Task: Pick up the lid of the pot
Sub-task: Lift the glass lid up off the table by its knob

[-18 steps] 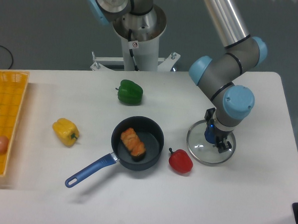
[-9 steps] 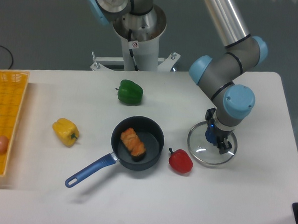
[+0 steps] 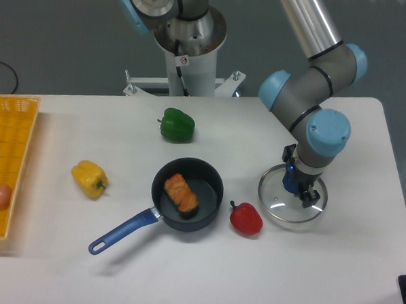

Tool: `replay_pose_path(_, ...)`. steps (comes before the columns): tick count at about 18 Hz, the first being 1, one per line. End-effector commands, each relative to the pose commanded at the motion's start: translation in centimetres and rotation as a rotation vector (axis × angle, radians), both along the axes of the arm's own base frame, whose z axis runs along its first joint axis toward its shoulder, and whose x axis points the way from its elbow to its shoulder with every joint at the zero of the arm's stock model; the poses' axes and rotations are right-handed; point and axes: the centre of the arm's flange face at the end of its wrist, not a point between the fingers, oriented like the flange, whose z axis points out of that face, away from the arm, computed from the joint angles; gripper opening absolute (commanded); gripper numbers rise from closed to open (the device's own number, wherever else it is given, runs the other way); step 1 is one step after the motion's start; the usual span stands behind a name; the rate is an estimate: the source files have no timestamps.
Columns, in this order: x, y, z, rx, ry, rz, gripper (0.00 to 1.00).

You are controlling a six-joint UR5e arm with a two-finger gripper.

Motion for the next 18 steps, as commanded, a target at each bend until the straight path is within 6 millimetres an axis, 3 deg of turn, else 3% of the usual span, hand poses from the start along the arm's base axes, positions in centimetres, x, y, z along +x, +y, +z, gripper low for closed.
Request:
replay_pose_path(7,0.7,-0.3,4.2,-0.004,-0.013,0.0,0.63)
replay_pose_path(18,2.3,-0.8,8.2,0.006,0.002,-0.001,0.63)
